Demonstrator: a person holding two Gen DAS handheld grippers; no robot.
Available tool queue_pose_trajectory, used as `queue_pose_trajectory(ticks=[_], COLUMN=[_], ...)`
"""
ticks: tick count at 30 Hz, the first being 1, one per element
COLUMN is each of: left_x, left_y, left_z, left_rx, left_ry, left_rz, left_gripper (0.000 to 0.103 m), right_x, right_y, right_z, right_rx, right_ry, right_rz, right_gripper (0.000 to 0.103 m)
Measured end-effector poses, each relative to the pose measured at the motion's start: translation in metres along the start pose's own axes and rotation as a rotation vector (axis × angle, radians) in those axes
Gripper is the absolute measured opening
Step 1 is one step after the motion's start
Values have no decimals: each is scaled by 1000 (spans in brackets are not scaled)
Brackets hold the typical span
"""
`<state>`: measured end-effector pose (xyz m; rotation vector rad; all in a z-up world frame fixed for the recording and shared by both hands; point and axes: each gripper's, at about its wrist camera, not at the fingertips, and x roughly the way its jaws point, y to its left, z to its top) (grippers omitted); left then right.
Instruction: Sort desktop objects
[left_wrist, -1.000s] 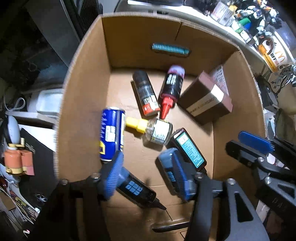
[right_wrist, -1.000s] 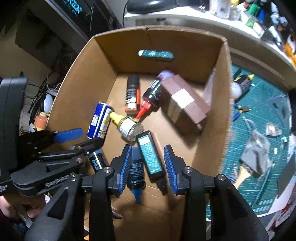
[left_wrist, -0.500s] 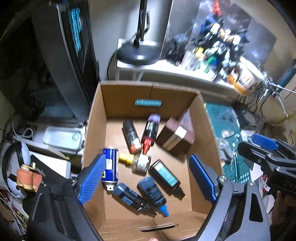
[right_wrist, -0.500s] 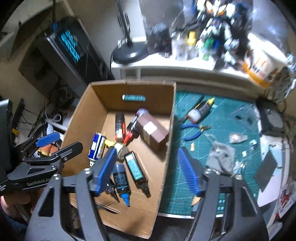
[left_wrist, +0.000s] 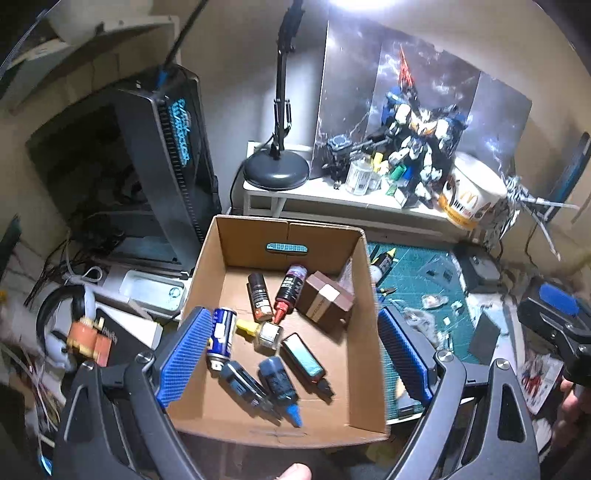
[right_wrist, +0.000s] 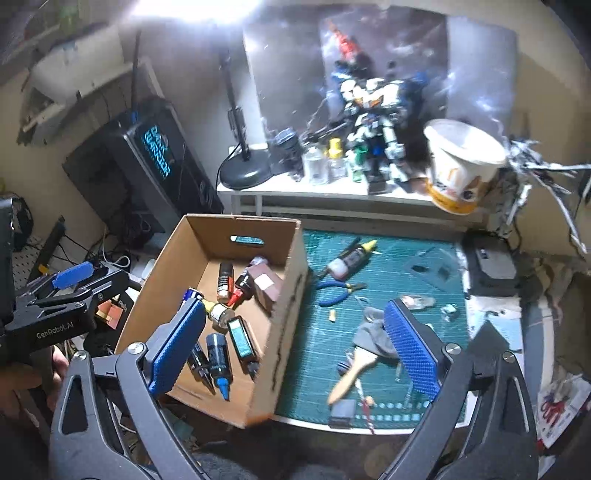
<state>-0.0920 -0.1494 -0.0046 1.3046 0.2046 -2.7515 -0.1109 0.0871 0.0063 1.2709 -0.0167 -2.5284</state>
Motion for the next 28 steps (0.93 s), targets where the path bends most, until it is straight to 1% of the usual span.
queue_pose_trajectory(ticks=[2, 5, 7, 11, 15, 20, 25, 28], left_x=[-14, -32, -41, -58, -70, -74, -72, -71], left_y=[-13, -35, -45, -58, -69, -67, -60, -56], left_z=[-6, -14, -19, -27, -30, -30, -34, -38], left_rx=[-9, 9, 2, -38, -37, -34, -29, -26], left_ry=[-19, -34, -37, -31, -40, -46, -34, -25], left_rz=[25, 83, 101, 92, 95, 82, 78, 74], left_gripper=[92, 92, 92, 92, 92, 92, 92, 92], right_x=[-14, -34, -47, -65, -80, -92, -98, -98], right_y=[-17, -43, -60, -87, -107, -123, -133, -135], right_z=[-5, -12, -17, -24, -33, -46, -56, -60], right_rx=[1, -3, -5, 1, 14, 34, 85, 88], right_ry=[-7, -19, -27, -19, -17, -17, -12, -5], right_rz=[1, -1, -2, -1, -10, -45, -68, -88], right_gripper=[103, 103, 103, 103, 103, 103, 103, 103])
